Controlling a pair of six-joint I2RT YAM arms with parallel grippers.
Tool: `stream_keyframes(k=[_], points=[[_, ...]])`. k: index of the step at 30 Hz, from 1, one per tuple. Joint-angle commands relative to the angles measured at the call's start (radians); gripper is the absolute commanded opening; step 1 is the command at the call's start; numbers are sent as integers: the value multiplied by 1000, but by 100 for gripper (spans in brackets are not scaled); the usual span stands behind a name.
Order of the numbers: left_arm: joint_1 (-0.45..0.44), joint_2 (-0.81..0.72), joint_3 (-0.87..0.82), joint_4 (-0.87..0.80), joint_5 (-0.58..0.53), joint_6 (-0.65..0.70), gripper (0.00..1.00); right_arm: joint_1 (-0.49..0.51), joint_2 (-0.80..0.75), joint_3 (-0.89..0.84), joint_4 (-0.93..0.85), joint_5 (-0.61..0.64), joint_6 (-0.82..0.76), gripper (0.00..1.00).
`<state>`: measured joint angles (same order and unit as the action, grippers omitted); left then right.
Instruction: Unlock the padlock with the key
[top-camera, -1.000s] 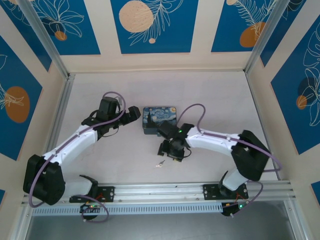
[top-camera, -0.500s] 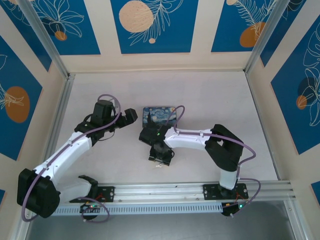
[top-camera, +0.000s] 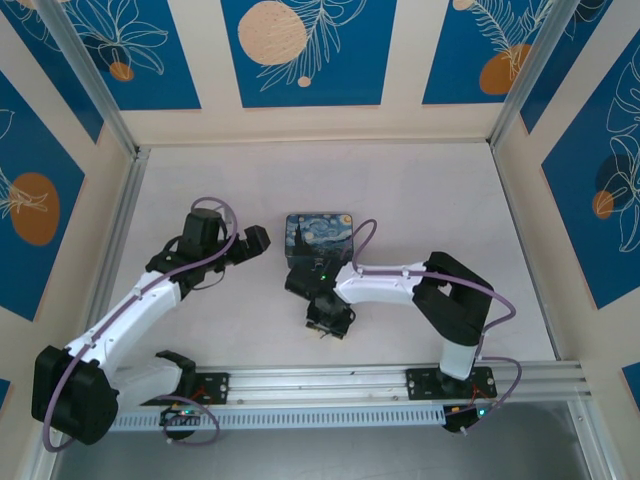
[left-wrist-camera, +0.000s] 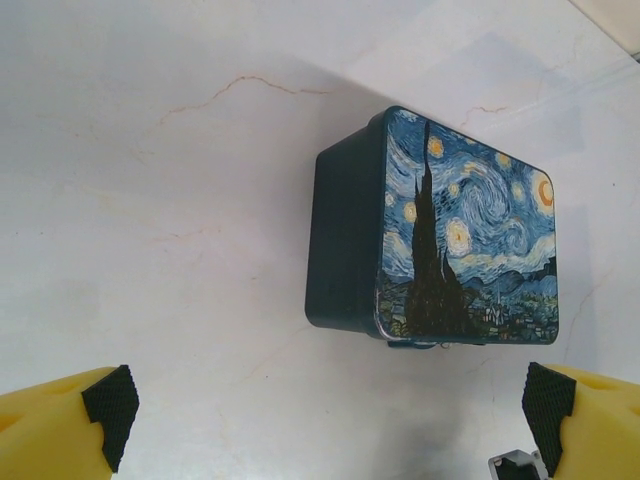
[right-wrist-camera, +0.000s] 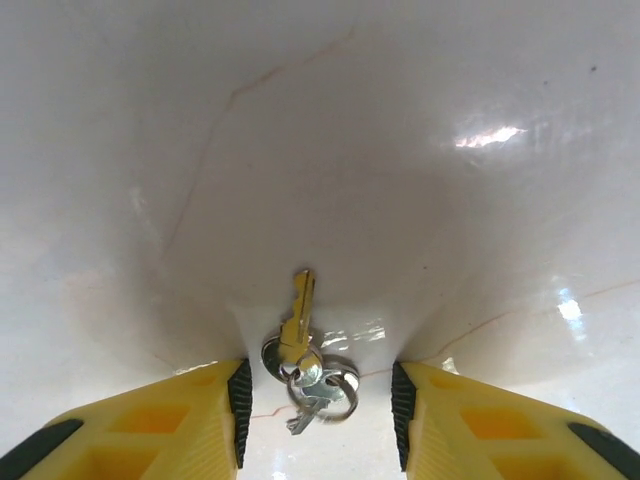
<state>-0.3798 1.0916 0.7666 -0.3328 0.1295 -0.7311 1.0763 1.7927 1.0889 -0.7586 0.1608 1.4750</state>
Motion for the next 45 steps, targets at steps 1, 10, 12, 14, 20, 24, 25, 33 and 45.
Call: stream_keyframes(k=[1, 10, 12, 14, 20, 24, 25, 33, 45], points=[[13, -4, -7, 1, 20, -1, 100, -15, -11, -46, 4, 40, 34, 41], [13, 20, -7, 12, 33, -9, 100, -39, 16, -32, 40, 43, -80, 29], [12, 25, -9, 15, 43, -17, 100, -47, 22, -28, 49, 39, -120, 22], [12, 30, -10, 17, 53, -20, 100, -52, 19, -27, 54, 46, -162, 13], [11, 28, -16, 15, 76, -22, 100, -62, -52, -42, 78, 102, -331, 0], [12, 40, -20, 33, 120, -31, 100, -85, -181, -94, 104, 104, -378, 0], [12, 46, -21, 45, 138, -37, 100, -96, -220, -108, 113, 99, -386, 0], [-25, 96, -39, 193, 231, -184, 100, -252, -440, -194, 223, -34, -388, 0], [-181, 209, -41, 529, 195, -552, 99, -472, -442, -118, 382, -138, -112, 0]])
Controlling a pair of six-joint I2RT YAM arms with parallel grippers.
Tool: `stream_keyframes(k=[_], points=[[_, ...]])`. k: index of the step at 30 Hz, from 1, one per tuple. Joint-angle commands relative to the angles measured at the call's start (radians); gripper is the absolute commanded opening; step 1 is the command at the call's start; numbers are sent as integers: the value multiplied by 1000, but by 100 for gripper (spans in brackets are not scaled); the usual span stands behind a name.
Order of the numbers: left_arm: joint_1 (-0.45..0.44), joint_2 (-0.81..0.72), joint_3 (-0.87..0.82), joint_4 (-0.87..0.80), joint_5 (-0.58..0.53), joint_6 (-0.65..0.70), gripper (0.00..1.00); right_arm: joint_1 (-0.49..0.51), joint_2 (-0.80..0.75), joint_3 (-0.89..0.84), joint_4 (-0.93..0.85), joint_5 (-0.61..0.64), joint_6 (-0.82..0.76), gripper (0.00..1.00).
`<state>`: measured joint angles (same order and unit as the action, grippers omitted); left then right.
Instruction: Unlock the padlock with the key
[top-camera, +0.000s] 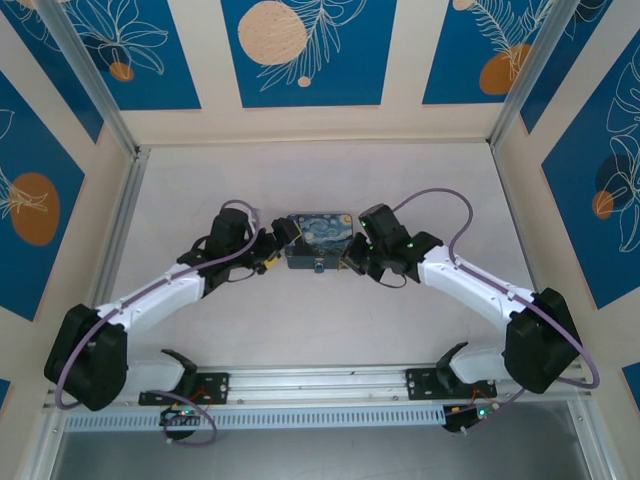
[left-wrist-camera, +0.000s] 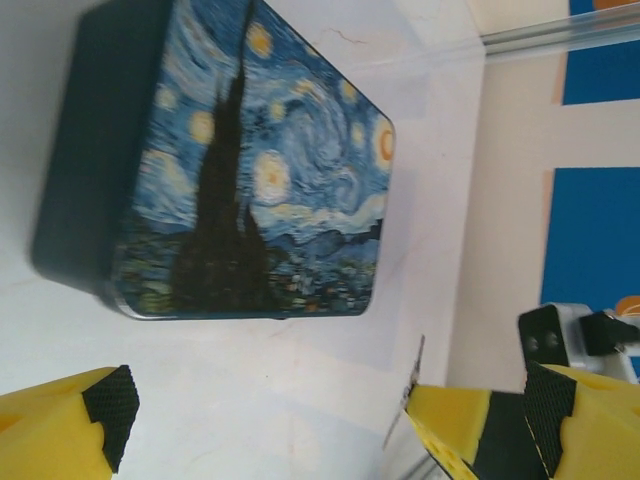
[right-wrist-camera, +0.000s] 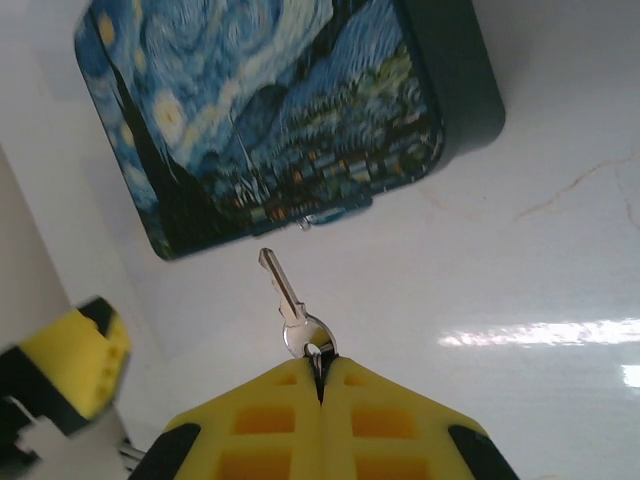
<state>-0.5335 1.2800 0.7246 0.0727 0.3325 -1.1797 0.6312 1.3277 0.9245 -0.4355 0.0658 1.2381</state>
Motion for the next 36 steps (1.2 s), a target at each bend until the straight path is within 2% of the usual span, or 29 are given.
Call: stream_keyframes(k=[1, 11, 19, 32, 36], points=[[-37, 31, 13, 125, -9, -90, 98, -40, 38, 57, 74, -51, 158, 0], [-59, 74, 72, 107, 63, 220, 72, -80, 193, 254, 26, -114, 192, 0], [-59, 137, 113, 167, 78, 280, 52, -79, 219, 263, 49, -139, 224, 0], [-75, 238, 171, 232, 106, 265, 48, -71, 214, 247, 70, -150, 239, 0], [-84, 253, 176, 236, 104, 264, 42, -72, 213, 244, 70, -153, 237, 0]])
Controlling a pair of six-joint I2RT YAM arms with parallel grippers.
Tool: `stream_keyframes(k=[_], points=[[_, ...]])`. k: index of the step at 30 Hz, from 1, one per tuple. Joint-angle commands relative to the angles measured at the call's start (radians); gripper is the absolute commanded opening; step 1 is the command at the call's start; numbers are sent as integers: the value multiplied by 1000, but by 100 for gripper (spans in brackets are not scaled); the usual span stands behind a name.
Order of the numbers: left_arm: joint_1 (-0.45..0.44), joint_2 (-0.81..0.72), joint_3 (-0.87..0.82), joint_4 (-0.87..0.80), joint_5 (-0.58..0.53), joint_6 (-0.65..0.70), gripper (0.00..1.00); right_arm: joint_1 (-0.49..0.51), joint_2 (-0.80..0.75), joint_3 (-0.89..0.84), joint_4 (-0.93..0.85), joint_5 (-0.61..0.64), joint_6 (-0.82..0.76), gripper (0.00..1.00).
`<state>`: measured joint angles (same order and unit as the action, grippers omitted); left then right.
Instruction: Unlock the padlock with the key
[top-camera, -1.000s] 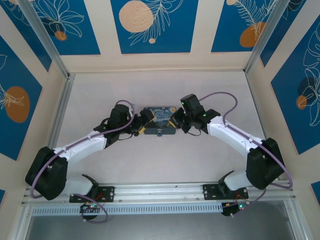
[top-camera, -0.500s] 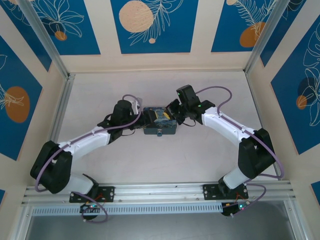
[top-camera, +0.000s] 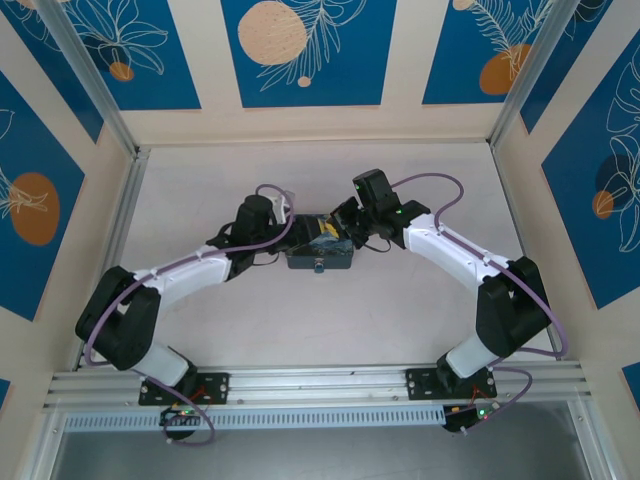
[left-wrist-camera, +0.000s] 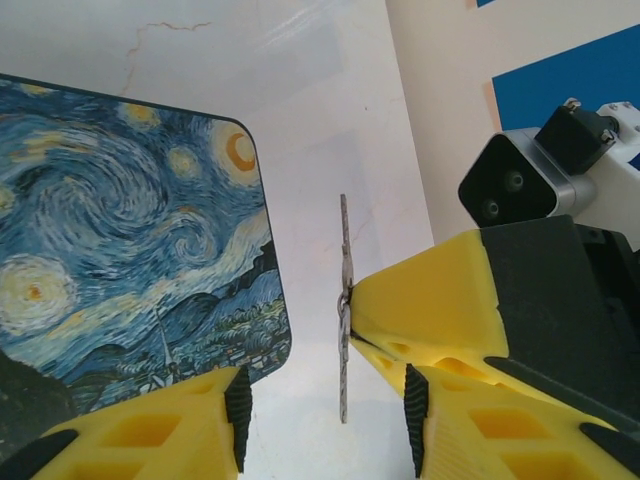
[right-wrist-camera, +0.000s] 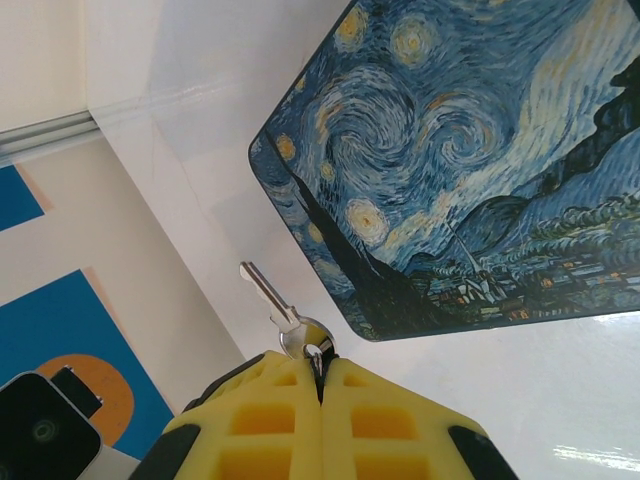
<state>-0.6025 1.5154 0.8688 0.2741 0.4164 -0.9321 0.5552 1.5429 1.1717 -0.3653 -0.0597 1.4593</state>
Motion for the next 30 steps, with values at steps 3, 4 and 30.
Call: stream_keyframes(k=[3, 4, 30], points=[[-20, 26, 38, 34, 23, 18, 37, 3, -4, -4, 2, -29, 15, 0], [-21, 29, 38, 34, 20, 16, 36, 3, -3, -6, 3, -30, 15, 0], [-31, 66, 73, 25, 16, 12, 0, -21, -32, -34, 22, -49, 11, 0]])
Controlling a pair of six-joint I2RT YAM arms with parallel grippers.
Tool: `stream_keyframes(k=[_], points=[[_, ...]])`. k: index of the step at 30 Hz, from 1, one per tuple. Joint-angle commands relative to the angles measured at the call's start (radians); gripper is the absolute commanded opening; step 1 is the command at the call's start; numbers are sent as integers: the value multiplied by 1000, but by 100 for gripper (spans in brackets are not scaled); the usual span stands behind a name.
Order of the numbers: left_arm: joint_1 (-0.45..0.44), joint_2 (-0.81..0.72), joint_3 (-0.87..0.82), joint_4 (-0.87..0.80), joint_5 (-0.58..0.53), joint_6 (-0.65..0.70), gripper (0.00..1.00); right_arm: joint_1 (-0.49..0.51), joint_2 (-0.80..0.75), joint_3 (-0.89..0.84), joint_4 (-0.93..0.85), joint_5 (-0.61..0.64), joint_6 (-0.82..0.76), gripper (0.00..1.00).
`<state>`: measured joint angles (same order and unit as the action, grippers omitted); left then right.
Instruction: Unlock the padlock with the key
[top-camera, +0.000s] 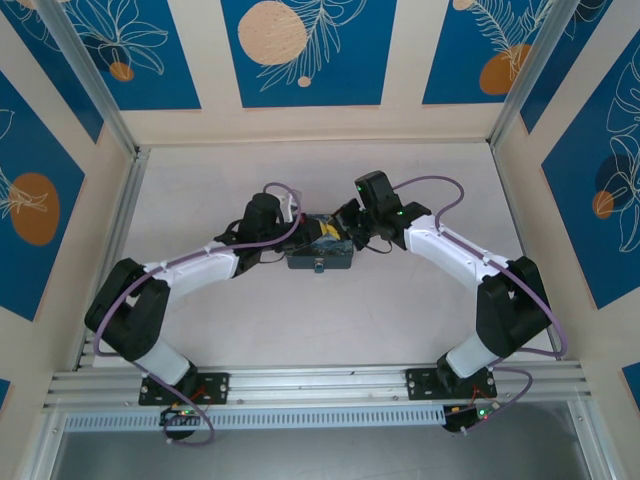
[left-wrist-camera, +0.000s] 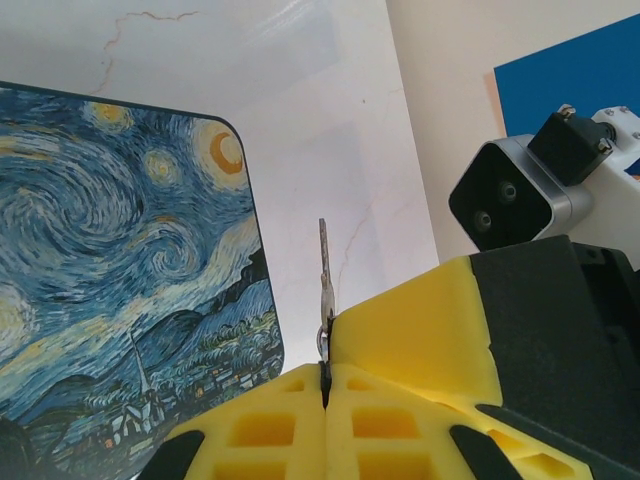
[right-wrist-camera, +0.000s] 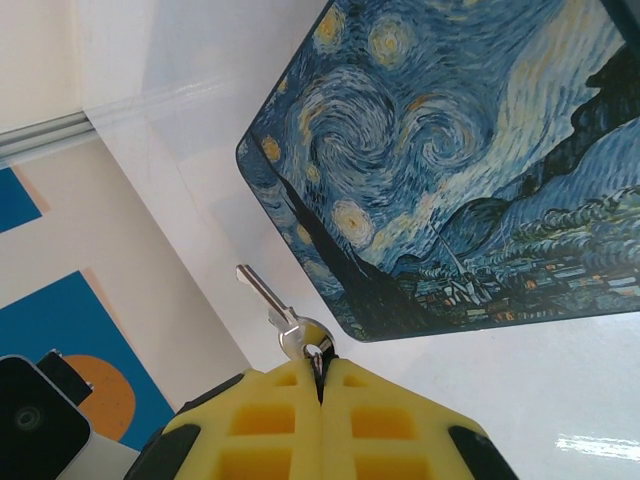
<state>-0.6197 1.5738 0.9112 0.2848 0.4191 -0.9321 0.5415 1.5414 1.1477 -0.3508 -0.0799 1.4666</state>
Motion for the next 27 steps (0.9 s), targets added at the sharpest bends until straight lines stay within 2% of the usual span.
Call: stream_keyframes(k=[1, 2, 5, 10, 13, 17, 20, 27], points=[[-13, 6, 31, 14, 16, 9, 0, -12, -32, -9, 10, -30, -2, 0], [-13, 3, 32, 12, 17, 9, 0, -17, -39, -8, 9, -30, -18, 4], [-12, -7, 47, -20, 28, 10, 0, -39, -78, -4, -43, 15, -82, 37], [-8, -26, 125, -154, 83, 115, 0, -108, -167, -56, -87, 50, -194, 47], [2, -20, 179, -223, 140, 191, 0, -159, -212, -106, -11, -10, -306, 56], [24, 19, 246, -271, 264, 263, 0, -233, -230, -170, 194, -226, -534, 57], [37, 61, 291, -311, 336, 313, 0, -291, -222, -195, 279, -381, -658, 56], [61, 141, 362, -382, 416, 391, 0, -390, -183, -265, 524, -632, -703, 52]])
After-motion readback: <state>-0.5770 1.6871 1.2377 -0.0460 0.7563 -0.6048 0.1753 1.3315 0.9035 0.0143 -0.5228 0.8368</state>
